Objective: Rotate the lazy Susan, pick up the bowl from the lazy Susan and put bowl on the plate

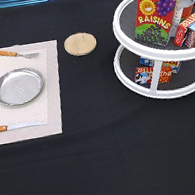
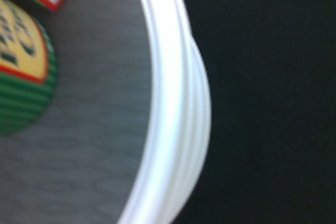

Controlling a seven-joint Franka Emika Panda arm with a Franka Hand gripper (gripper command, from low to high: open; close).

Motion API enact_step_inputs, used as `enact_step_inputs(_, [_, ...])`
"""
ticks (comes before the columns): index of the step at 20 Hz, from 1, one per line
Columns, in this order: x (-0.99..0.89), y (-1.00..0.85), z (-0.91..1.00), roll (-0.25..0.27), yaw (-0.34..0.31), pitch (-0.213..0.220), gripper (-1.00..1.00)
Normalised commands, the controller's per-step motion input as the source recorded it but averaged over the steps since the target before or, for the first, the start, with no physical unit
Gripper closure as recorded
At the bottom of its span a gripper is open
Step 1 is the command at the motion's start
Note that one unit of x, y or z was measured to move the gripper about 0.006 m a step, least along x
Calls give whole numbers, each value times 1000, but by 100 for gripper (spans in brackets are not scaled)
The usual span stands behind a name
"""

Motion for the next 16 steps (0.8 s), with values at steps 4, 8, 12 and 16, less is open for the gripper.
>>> enact_step_inputs(4, [409,324,16,176,0,0,-100])
enact_step_inputs(8, [261,150,-3,214,0,0,-100])
enact_step_inputs(12, [156,79,-134,237,2,-18,-100])
enact_step_inputs(16, [49,24,-296,230,1,-82,-100])
